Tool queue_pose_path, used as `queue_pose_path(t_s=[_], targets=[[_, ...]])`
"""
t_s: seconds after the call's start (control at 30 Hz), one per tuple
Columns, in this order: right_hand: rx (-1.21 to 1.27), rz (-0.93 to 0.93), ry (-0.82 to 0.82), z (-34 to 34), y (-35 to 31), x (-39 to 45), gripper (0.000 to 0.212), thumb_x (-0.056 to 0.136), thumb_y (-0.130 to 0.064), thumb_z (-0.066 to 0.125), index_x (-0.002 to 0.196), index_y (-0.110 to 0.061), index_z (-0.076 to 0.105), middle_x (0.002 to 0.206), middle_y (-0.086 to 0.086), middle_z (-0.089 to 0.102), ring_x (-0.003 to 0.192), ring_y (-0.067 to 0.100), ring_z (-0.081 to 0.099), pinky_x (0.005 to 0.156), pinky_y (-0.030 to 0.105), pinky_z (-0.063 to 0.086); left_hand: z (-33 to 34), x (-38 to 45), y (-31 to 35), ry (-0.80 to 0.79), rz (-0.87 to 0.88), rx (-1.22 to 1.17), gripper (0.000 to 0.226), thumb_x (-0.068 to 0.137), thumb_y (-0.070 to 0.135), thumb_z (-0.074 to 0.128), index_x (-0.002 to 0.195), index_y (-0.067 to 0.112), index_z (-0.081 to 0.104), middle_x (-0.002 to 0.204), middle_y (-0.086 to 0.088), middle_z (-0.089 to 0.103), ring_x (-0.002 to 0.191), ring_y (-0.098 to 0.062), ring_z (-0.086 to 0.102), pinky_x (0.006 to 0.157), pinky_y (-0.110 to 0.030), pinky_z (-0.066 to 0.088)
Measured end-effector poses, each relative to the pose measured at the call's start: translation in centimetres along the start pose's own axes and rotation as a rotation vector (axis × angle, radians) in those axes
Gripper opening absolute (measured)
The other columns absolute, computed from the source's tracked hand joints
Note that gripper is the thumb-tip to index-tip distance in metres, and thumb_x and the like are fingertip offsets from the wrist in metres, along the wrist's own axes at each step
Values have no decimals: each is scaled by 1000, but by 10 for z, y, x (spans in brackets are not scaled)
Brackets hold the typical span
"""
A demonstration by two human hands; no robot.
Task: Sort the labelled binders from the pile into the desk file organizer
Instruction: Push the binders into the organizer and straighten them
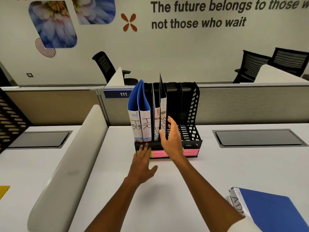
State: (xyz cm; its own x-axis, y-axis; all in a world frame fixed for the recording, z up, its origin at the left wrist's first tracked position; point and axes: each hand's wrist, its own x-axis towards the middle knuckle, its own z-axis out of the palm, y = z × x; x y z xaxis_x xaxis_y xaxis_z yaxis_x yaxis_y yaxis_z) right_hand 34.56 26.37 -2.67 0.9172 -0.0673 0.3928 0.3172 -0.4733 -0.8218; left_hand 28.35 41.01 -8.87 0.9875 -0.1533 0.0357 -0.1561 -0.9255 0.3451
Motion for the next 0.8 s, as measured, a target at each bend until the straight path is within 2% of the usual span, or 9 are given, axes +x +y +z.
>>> queue_pose_path(t_s=[0.03, 0.1, 0.23, 0.33, 0.6, 0.8], targets=[[-23, 7, -4, -3, 4, -9, 62, 94, -23, 56, 148, -26, 25, 147, -5, 38, 123, -10, 30, 93, 0, 24, 0, -4, 2, 5, 3, -14, 83, 92, 49, 53, 155, 17, 9, 164, 1, -6, 151, -19, -10, 122, -41, 6], [-70, 31, -16, -11, 14, -29, 63, 95, -23, 56, 149, -23, 24, 150, -2, 35, 127, -7, 28, 101, 11, 27, 3, -14, 6, 7, 13, -40, 84, 93, 49, 52, 156, 17, 7, 164, 1, -7, 151, -19, -11, 122, -41, 5], [-176, 69, -59, -28, 36, -73, 65, 94, -21, 58, 150, -20, 24, 153, 3, 32, 140, 17, 31, 109, 27, 30, 13, -41, 15, -15, 12, -50, 86, 93, 50, 51, 156, 16, 1, 163, 1, -9, 151, -18, -12, 122, -41, 4], [-262, 90, -97, -40, 46, -102, 67, 94, -24, 58, 151, -19, 21, 156, 4, 28, 143, 19, 27, 113, 31, 31, 20, -60, 24, -30, 17, -15, 86, 93, 52, 50, 155, 16, 3, 163, 0, -10, 150, -19, -12, 122, -42, 4], [-469, 154, -224, -54, 58, -169, 71, 96, -44, 49, 153, -23, 13, 161, 2, 16, 148, 21, 15, 119, 38, 18, 31, -107, 33, -57, 5, 28, 84, 93, 53, 47, 156, 18, 4, 163, 1, -12, 150, -19, -14, 121, -41, 1], [-567, 197, -246, -70, 63, -223, 74, 96, -51, 42, 154, -29, 3, 162, 0, 5, 150, 21, 3, 119, 43, 9, 39, -134, 39, -80, 44, 41, 83, 94, 54, 46, 155, 17, 5, 163, -2, -13, 150, -21, -14, 122, -43, 2]])
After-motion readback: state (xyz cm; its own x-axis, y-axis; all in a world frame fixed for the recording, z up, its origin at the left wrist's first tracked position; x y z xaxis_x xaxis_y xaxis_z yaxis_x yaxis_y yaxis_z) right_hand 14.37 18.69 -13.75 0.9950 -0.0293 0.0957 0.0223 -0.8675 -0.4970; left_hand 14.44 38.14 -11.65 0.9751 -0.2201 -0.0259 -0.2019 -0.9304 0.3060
